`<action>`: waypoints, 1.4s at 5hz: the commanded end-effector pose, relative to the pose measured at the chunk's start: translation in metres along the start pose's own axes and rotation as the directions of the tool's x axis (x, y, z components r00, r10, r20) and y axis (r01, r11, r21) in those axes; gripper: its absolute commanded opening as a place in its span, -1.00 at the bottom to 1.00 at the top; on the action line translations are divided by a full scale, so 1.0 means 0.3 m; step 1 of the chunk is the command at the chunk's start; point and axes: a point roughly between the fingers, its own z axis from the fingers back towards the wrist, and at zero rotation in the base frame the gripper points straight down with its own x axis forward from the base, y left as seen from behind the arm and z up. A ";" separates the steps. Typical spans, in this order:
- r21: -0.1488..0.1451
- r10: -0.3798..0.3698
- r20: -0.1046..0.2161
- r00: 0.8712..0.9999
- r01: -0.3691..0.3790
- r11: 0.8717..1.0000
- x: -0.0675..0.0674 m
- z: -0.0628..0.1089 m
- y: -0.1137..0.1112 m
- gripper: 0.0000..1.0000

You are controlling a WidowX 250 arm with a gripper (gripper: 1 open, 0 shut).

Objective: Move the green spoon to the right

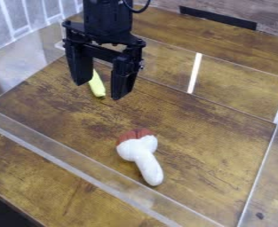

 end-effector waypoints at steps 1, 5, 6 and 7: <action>-0.002 0.002 -0.034 0.999 -0.002 1.000 -0.005 -0.037 0.000 1.00; 0.012 0.030 -0.006 1.000 -0.030 0.999 0.086 -0.080 0.085 1.00; 0.014 0.032 -0.011 0.999 -0.031 0.999 0.099 -0.096 0.088 1.00; 0.019 0.034 -0.009 0.999 -0.033 0.999 0.118 -0.106 0.095 1.00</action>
